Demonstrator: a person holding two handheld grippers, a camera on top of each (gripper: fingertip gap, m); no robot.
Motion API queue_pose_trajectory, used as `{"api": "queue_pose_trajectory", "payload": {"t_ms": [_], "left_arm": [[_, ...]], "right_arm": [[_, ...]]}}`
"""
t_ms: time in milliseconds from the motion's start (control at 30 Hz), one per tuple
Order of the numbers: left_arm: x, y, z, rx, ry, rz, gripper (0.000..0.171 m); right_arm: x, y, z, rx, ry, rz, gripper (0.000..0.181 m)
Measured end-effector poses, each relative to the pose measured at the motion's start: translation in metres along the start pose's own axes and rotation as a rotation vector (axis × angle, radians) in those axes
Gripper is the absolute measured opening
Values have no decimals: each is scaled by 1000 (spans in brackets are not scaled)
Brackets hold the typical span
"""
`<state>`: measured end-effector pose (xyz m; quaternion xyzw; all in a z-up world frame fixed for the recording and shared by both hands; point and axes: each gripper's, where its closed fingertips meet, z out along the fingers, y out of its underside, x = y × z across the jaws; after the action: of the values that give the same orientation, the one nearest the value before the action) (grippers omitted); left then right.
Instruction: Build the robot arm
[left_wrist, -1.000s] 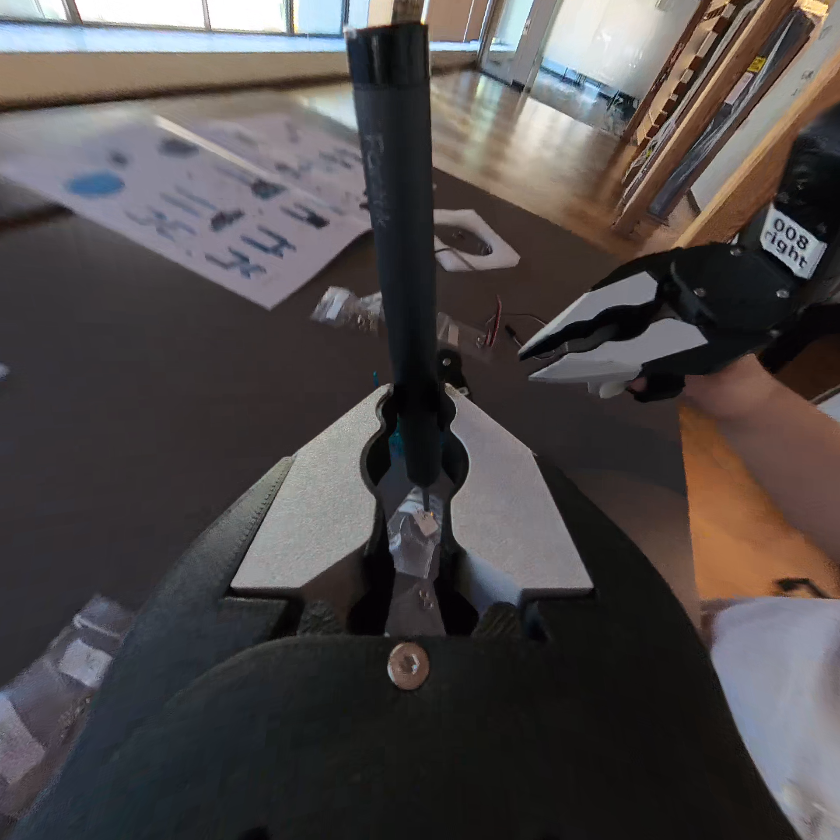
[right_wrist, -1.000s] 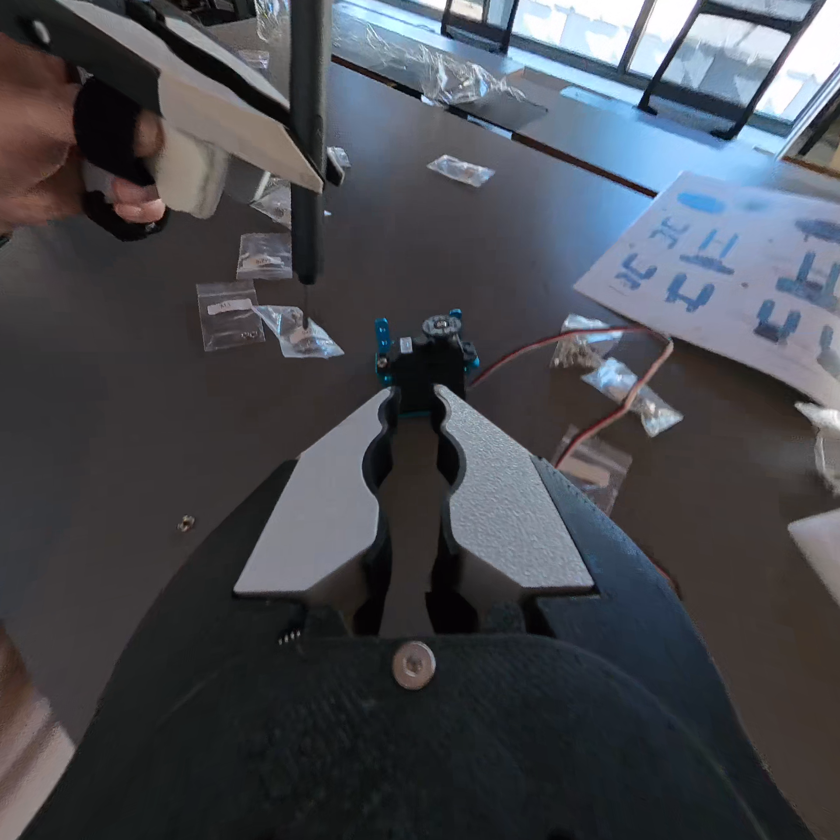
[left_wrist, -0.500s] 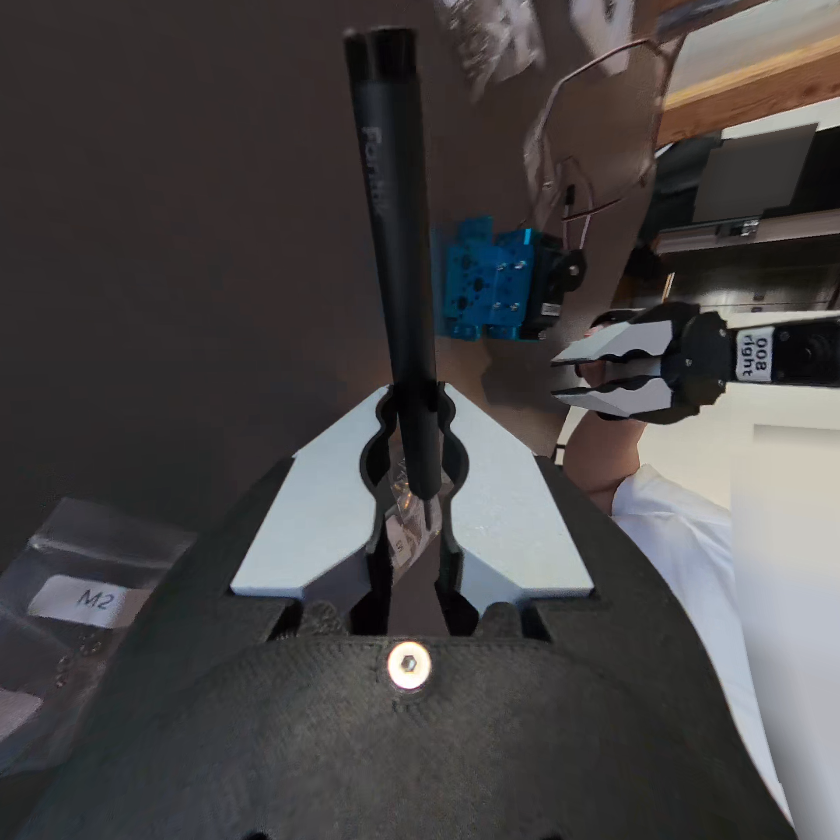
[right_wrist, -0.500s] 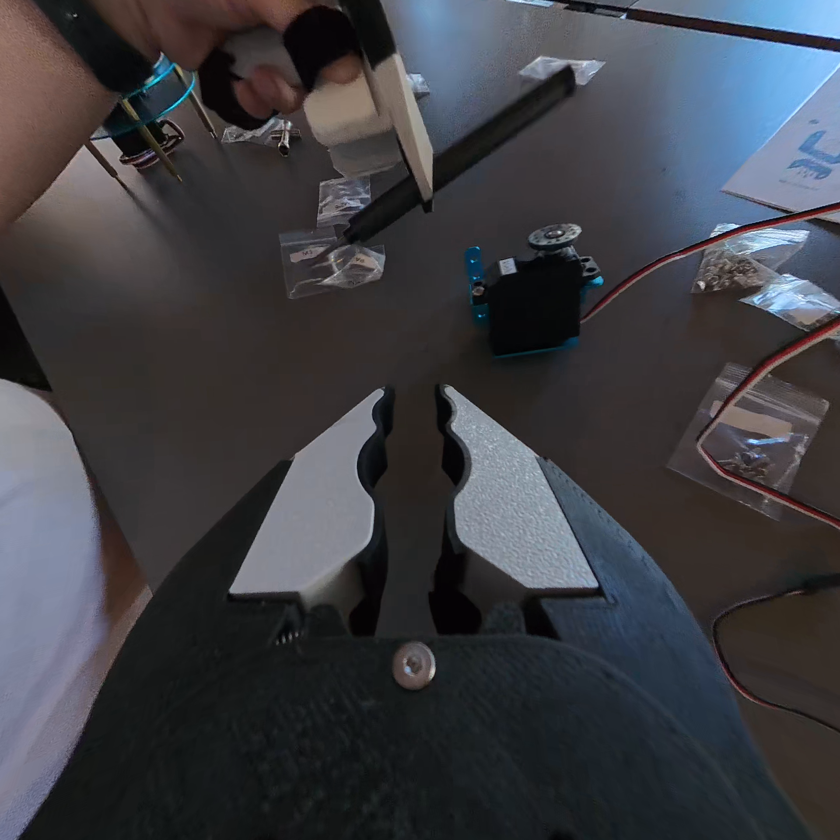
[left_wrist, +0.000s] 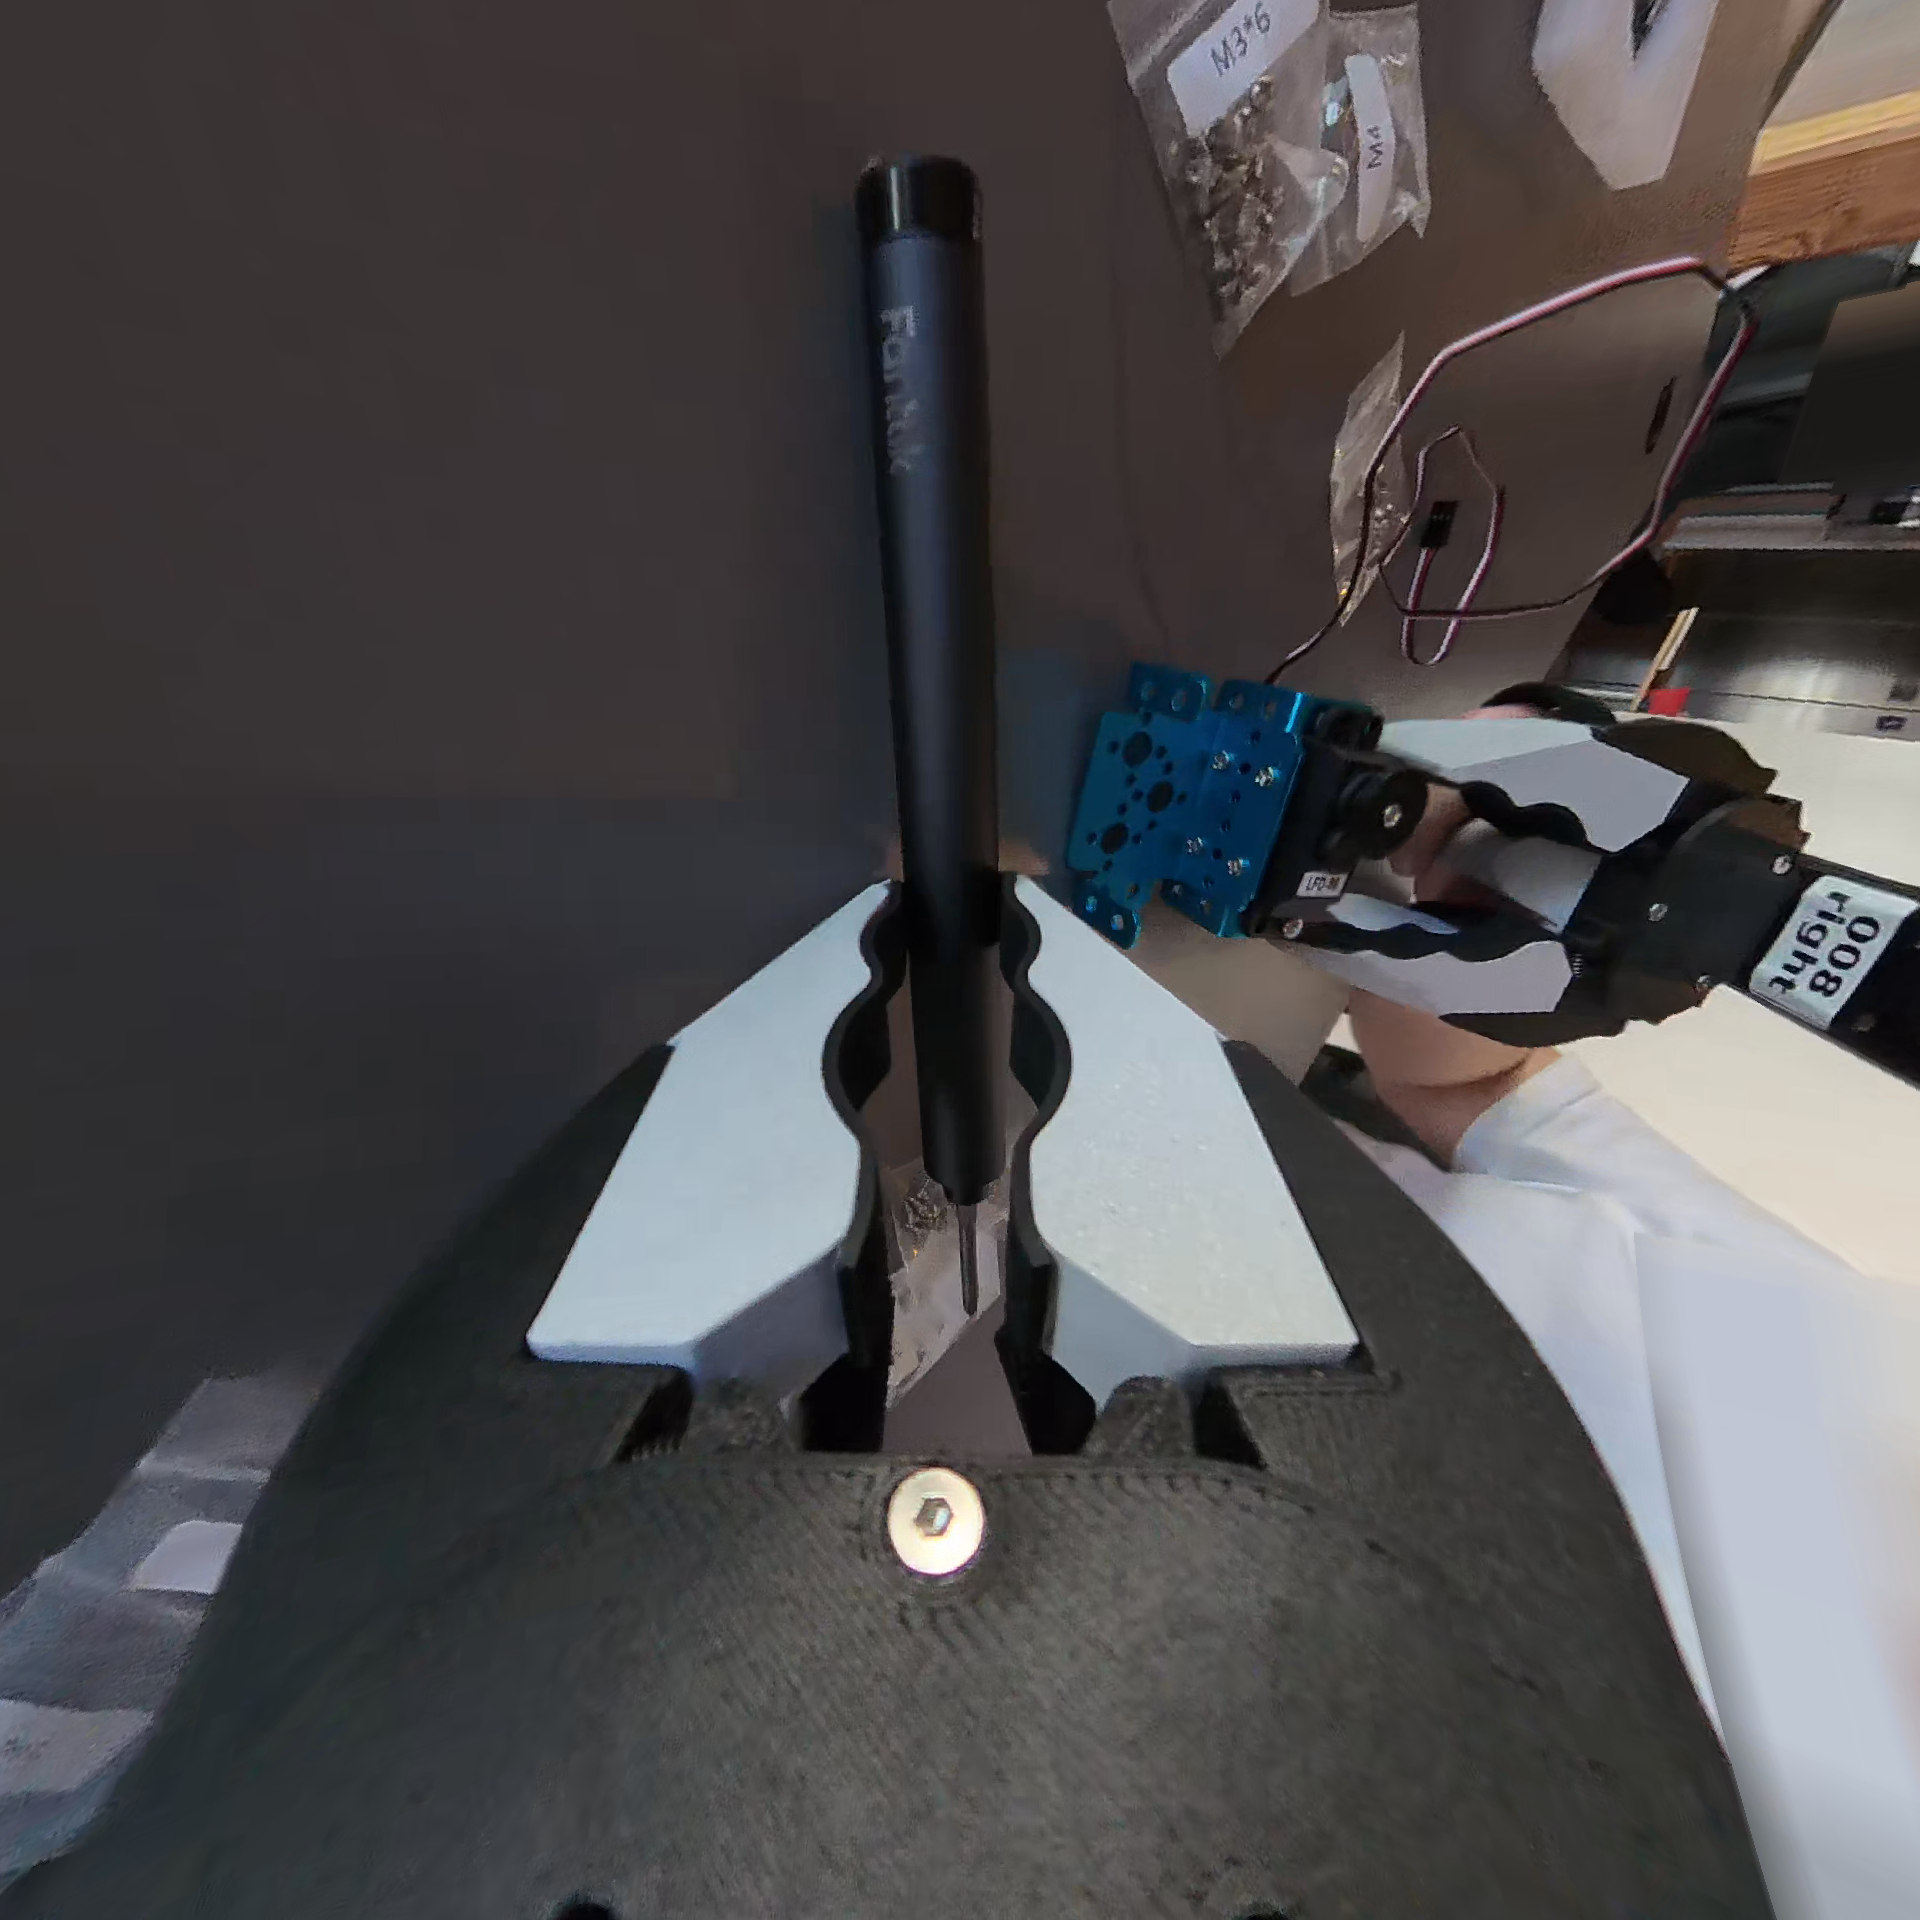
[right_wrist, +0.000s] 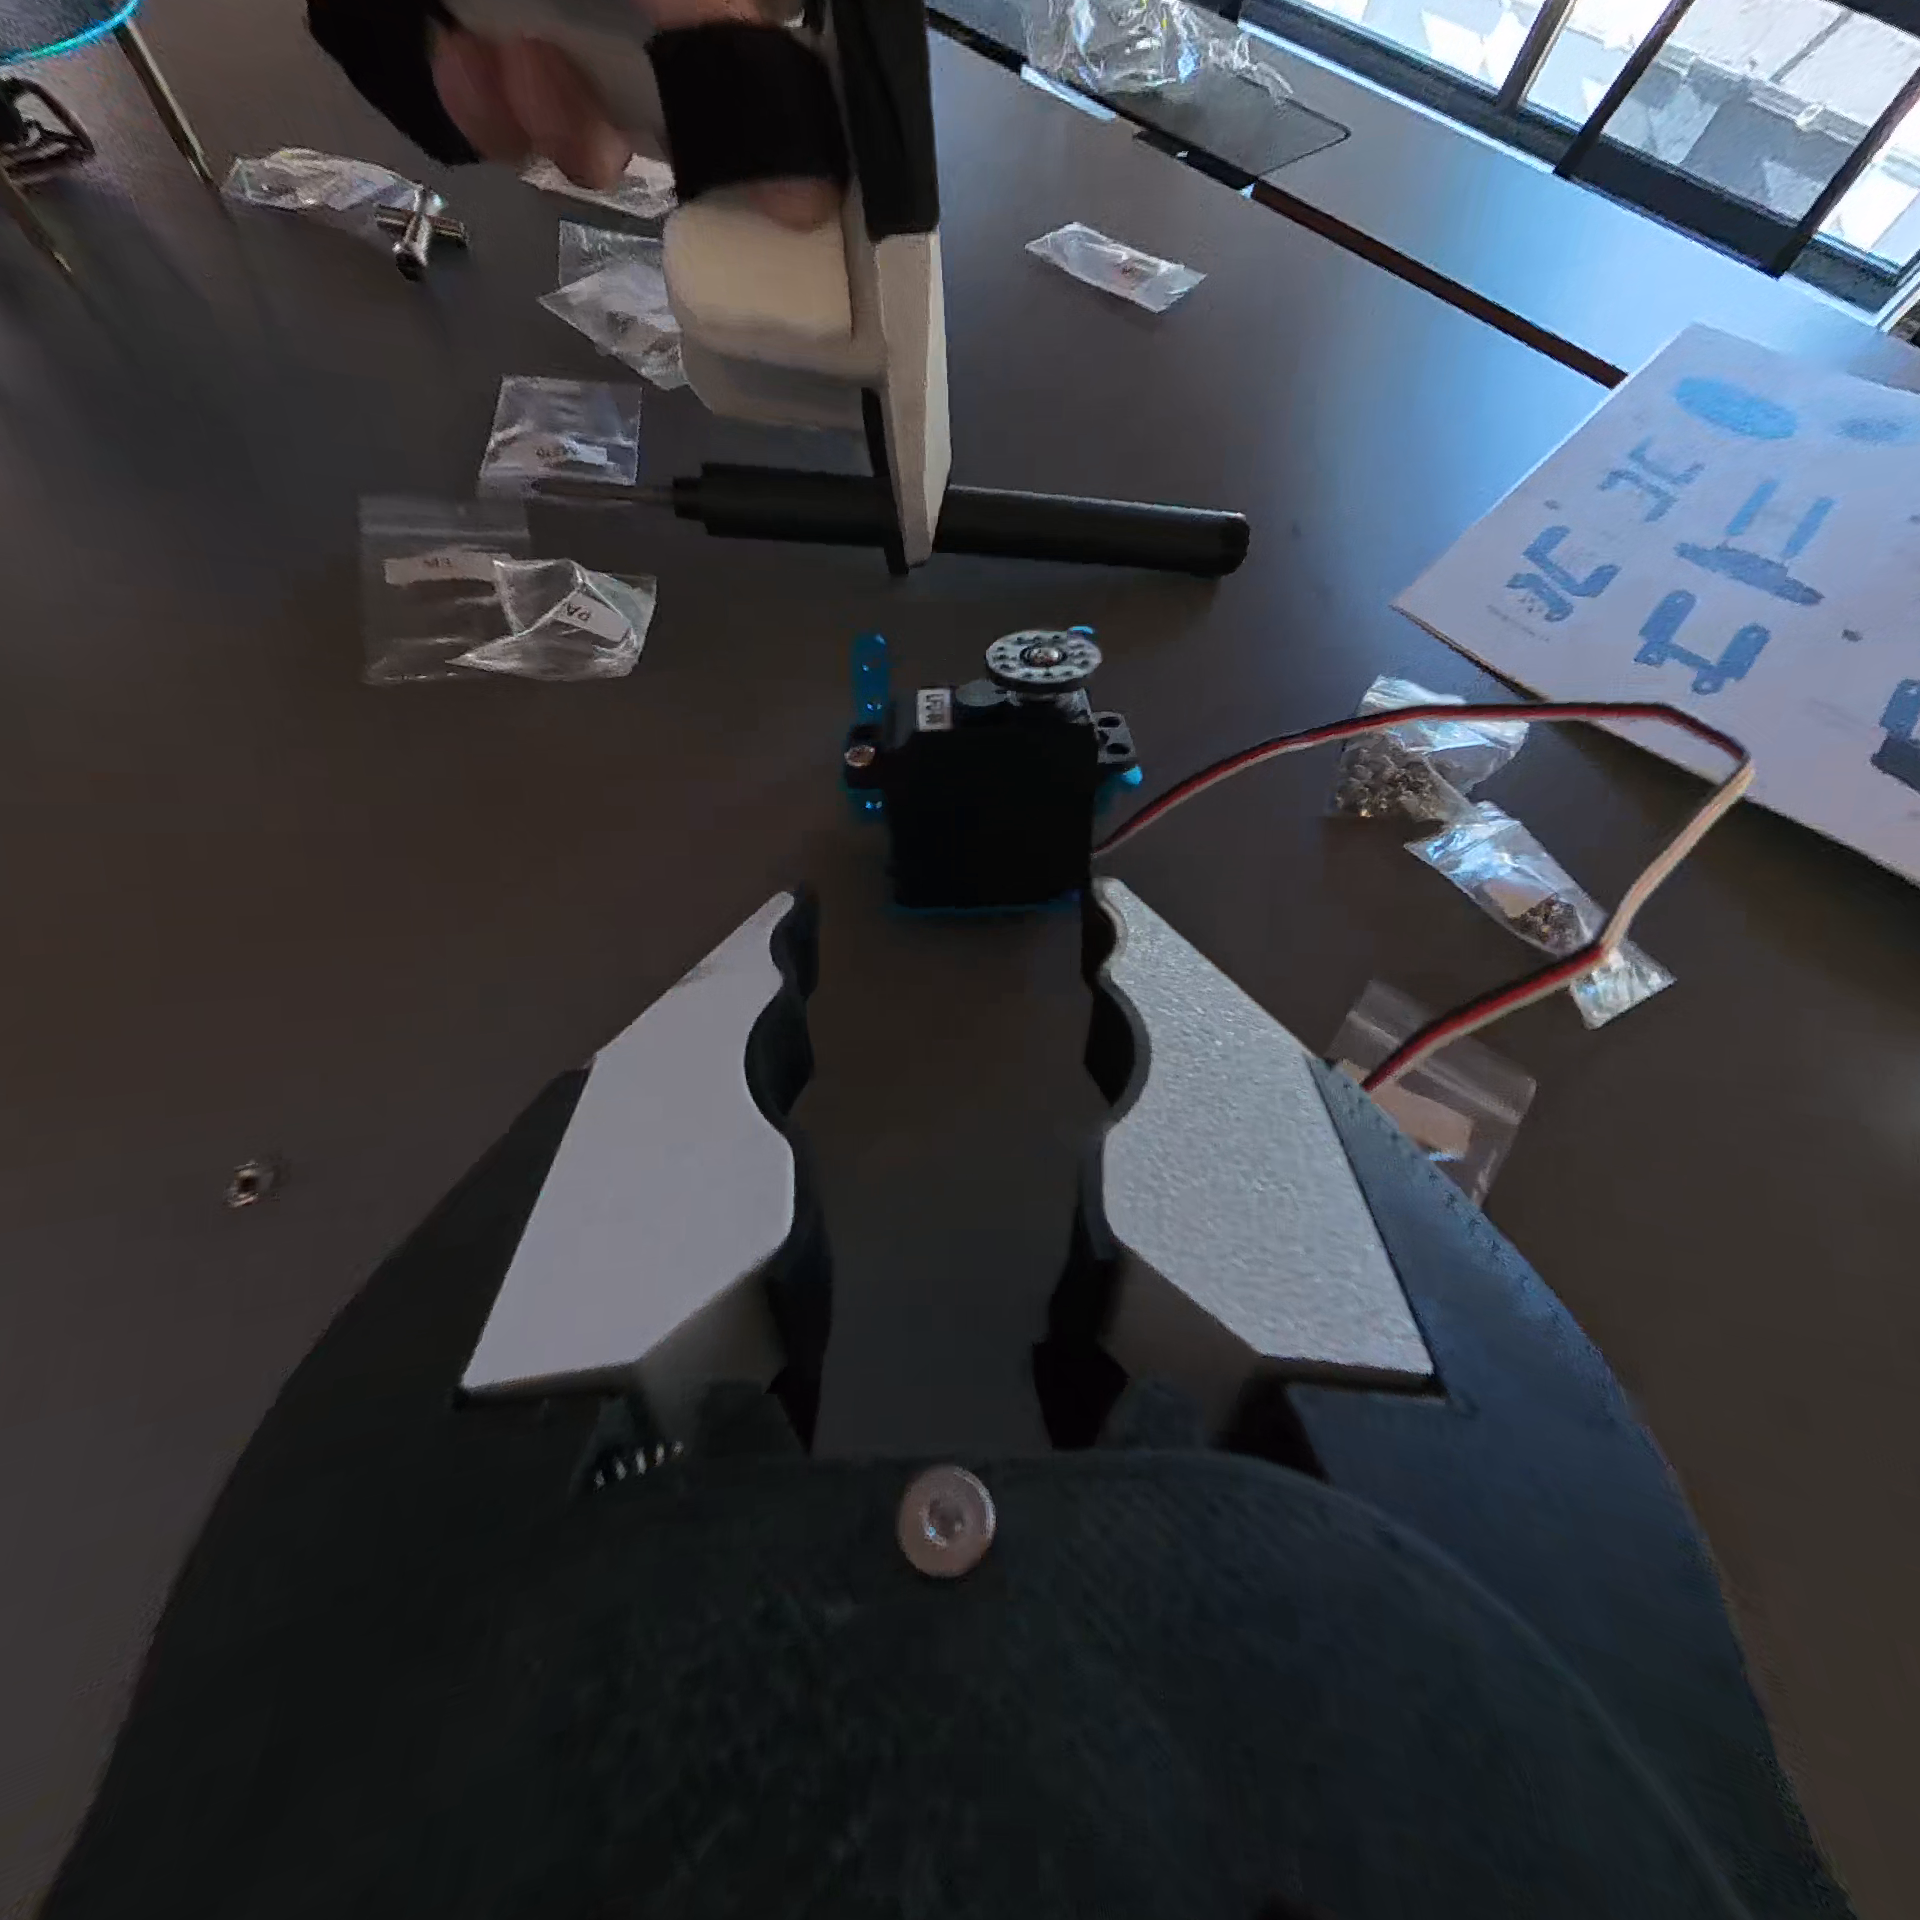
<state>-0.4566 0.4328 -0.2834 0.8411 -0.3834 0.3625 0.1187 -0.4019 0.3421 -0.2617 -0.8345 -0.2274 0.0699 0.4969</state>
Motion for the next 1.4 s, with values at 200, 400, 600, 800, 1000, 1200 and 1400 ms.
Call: {"api": "queue_pose_trajectory", "payload": {"t_ms": [200,400,600,800,1000,1200,1400], "left_arm": [[-2,-15,-15,140,-37,-67,36],[63,-9,-44,540,-149,453,24],[122,46,-20,893,-678,1242,0],[99,47,27,641,-944,1429,10],[82,35,36,520,-1130,1563,9],[87,34,38,525,-1161,1674,9],[83,32,42,443,-1181,1785,10]], "right_arm": [[2,-2,9,-14,-70,7,57],[6,1,18,-53,-86,-23,57],[4,2,23,-72,-107,-38,55],[5,2,25,-77,-90,-58,49],[6,2,24,-78,-83,-59,46],[6,3,25,-80,-83,-60,46],[6,3,25,-80,-85,-59,46]]}}
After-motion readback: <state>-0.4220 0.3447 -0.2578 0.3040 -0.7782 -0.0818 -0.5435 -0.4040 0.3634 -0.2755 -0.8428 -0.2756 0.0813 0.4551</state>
